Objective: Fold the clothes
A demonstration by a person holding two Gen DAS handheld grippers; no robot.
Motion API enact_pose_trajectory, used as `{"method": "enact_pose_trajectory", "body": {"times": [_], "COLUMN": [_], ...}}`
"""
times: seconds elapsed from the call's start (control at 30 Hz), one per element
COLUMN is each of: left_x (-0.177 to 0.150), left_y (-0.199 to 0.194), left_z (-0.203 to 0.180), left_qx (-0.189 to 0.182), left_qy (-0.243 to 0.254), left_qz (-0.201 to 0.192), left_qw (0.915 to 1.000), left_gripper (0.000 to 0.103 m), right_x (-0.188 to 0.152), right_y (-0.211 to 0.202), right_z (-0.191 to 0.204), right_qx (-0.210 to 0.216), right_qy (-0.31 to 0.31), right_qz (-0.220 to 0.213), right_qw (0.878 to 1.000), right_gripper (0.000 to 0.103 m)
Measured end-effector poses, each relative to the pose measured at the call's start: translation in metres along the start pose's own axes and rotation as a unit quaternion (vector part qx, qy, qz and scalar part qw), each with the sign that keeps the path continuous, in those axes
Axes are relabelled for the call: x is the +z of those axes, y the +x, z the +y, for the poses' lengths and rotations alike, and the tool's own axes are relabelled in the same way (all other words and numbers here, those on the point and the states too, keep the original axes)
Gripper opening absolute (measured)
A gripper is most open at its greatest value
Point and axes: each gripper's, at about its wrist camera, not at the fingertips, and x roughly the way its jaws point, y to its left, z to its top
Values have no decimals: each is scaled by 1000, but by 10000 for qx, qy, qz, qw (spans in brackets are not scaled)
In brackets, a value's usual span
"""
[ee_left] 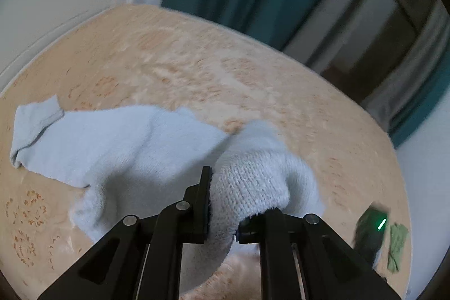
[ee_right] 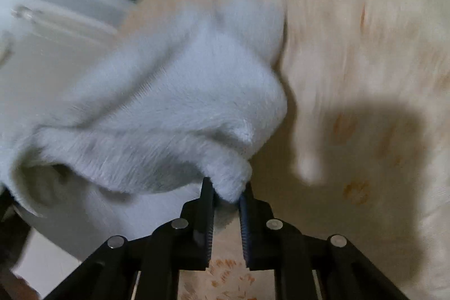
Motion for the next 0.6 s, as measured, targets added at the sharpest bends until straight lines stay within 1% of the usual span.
{"method": "enact_pose_trajectory", "body": {"times": [0.03,0.07,0.1,0.13,0.17,0.2,0.27,0.33,0.37,0.4,0.43,0.47,0.5,0.53,0.6], "left_x": [-4,-7,-11,-14,-18,-22,-29,-36,-39,-42,-42,-40,-37,-33,-19], "left_y": [-7,-14,-21,-25,-27,-27,-19,-9,-4,0,2,2,1,-2,-11], "left_z": [-7,-14,-21,-27,-34,-39,-49,-56,-57,-58,-58,-57,-55,-54,-50], "left_qx": [-34,-68,-97,-119,-160,-185,-218,-305,-339,-364,-366,-374,-399,-406,-368], "left_qy": [158,317,476,634,762,852,1011,1055,1014,972,919,829,741,686,588], "left_qz": [-33,-65,-85,-70,-55,-18,139,313,365,397,370,332,302,256,105], "left_qw": [9999,9995,9988,9979,9969,9962,9945,9935,9936,9938,9944,9953,9960,9965,9975], "left_gripper": [12,12,12,12,12,12,12,12,12,12,12,12,12,12,12], "right_x": [7,13,19,23,28,31,37,46,46,47,35,23,11,-5,-25], "right_y": [-24,-47,-69,-97,-125,-154,-206,-227,-218,-209,-194,-179,-164,-140,-93], "right_z": [6,11,16,20,24,30,36,34,26,17,10,3,-4,-10,-12], "right_qx": [-75,-136,-196,-276,-356,-539,-756,-800,-853,-905,-966,-1026,-1086,-1268,-1359], "right_qy": [-163,-266,-368,-440,-511,-647,-903,-1114,-1250,-1383,-1487,-1591,-1693,-1840,-1966], "right_qz": [-338,-687,-1036,-1485,-1930,-2449,-3026,-2804,-2395,-1982,-1719,-1456,-1191,-887,-396], "right_qw": [9993,9972,9937,9876,9792,9659,9458,9500,9590,9661,9690,9711,9723,9707,9702], "right_gripper": [6,6,2,0,0,0,0,2,4,20,42,48,53,53,53]}}
